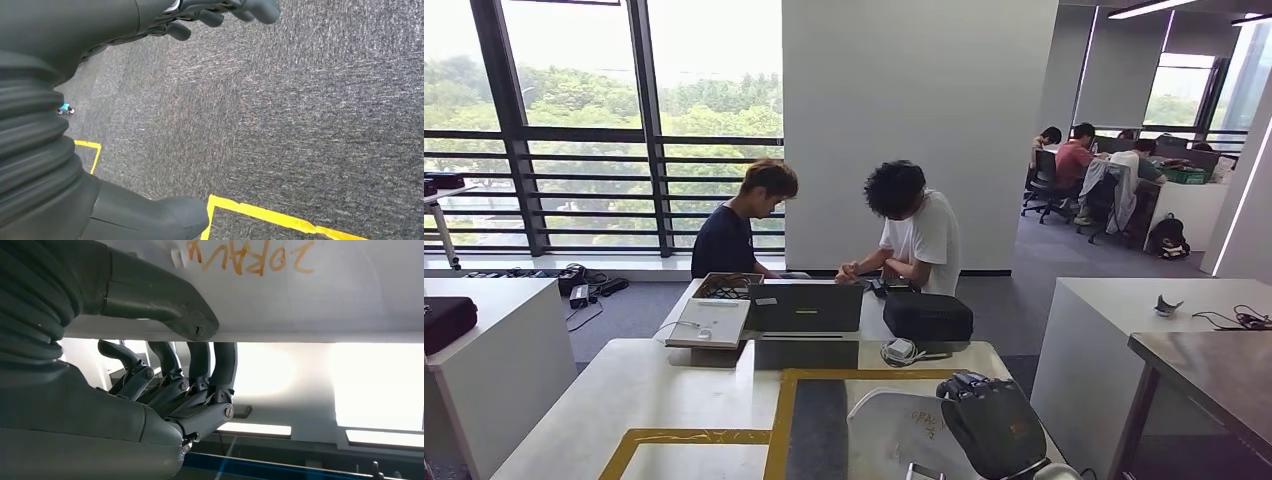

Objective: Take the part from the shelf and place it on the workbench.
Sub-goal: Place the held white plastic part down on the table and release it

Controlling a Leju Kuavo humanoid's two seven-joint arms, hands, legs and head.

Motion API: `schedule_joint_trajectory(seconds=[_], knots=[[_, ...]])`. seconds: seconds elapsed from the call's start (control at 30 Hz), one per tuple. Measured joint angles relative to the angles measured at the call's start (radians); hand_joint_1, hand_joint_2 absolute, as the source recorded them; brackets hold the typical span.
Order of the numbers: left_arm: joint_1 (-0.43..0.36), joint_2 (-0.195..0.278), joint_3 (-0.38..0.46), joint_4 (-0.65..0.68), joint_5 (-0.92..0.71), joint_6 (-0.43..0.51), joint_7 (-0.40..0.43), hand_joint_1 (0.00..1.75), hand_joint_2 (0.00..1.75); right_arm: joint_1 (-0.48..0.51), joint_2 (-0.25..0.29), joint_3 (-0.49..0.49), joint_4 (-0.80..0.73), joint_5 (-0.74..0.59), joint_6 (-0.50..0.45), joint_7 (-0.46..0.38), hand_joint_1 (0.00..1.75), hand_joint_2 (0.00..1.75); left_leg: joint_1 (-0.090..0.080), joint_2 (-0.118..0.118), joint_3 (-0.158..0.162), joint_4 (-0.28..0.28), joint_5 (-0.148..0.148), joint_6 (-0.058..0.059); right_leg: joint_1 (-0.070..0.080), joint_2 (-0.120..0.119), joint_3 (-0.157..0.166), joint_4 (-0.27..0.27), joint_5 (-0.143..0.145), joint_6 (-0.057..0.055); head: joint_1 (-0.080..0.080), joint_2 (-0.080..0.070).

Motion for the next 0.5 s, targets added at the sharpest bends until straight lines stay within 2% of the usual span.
schedule_joint_trajectory(seconds=[0.07,0.1,0.13,0.17,0.23,0.27,0.3,0.33,0.43,0.5], knots=[[-0.002,-0.003,0.000,0.000,-0.004,-0.001,0.000,0.00,1.75,-0.004,0.006,0.005,0.006,0.000,0.002,0.000,1.75,1.75,-0.003,-0.010,0.000,0.000,-0.001,0.005,0.001,0.010,-0.074,0.142,-0.055,0.000,0.002,0.000],[-0.002,-0.005,0.000,0.000,-0.005,-0.001,0.001,0.00,1.75,-0.004,0.010,0.008,0.010,0.001,0.004,0.001,1.75,1.75,-0.005,-0.015,0.000,0.001,-0.002,0.006,0.002,0.012,-0.102,0.188,-0.063,-0.003,0.002,0.000],[-0.002,-0.006,0.000,0.000,-0.007,-0.001,0.002,0.00,1.75,-0.005,0.014,0.012,0.014,0.001,0.005,0.001,1.75,1.75,-0.007,-0.021,0.002,0.001,-0.002,0.007,0.003,0.013,-0.112,0.196,-0.051,-0.008,0.002,0.000],[-0.003,-0.007,0.000,0.000,-0.010,-0.001,0.004,0.00,1.75,-0.007,0.018,0.015,0.017,0.002,0.007,0.002,1.75,1.75,-0.009,-0.027,0.004,0.001,-0.003,0.007,0.006,0.015,-0.101,0.160,-0.020,-0.015,0.002,0.000],[-0.005,-0.012,0.000,0.000,-0.015,-0.001,0.008,0.00,1.75,-0.013,0.023,0.021,0.020,0.005,0.010,0.008,1.75,1.75,-0.012,-0.038,0.008,0.001,-0.004,0.007,0.012,0.031,-0.038,0.017,0.055,-0.036,0.002,0.000],[-0.007,-0.015,0.000,0.000,-0.017,-0.001,0.009,0.00,1.75,-0.016,0.025,0.023,0.021,0.006,0.012,0.011,1.75,1.75,-0.013,-0.044,0.008,0.001,-0.004,0.005,0.016,0.039,-0.010,-0.046,0.078,-0.044,0.001,0.000],[-0.008,-0.018,0.000,0.000,-0.019,-0.001,0.010,0.00,1.75,-0.019,0.026,0.025,0.021,0.007,0.013,0.013,1.75,1.75,-0.012,-0.048,0.006,0.001,-0.004,0.001,0.019,0.045,0.007,-0.084,0.088,-0.049,0.000,0.000],[-0.008,-0.021,0.000,0.000,-0.019,-0.002,0.011,0.00,1.75,-0.021,0.027,0.026,0.022,0.008,0.014,0.015,1.75,1.75,-0.010,-0.051,0.003,0.000,-0.003,-0.005,0.022,0.047,0.013,-0.098,0.086,-0.051,0.000,0.000],[-0.008,-0.022,0.000,0.000,-0.021,-0.002,0.012,0.00,1.75,-0.023,0.030,0.028,0.023,0.009,0.016,0.017,1.75,1.75,-0.008,-0.060,0.003,-0.008,0.000,-0.021,0.022,0.038,0.017,-0.110,0.090,-0.052,0.002,0.000],[-0.008,-0.023,0.000,0.000,-0.021,-0.002,0.012,0.00,1.75,-0.024,0.030,0.028,0.023,0.009,0.017,0.017,1.75,1.75,-0.010,-0.061,0.004,-0.010,0.000,-0.023,0.020,0.037,0.019,-0.113,0.091,-0.053,0.002,0.000]])
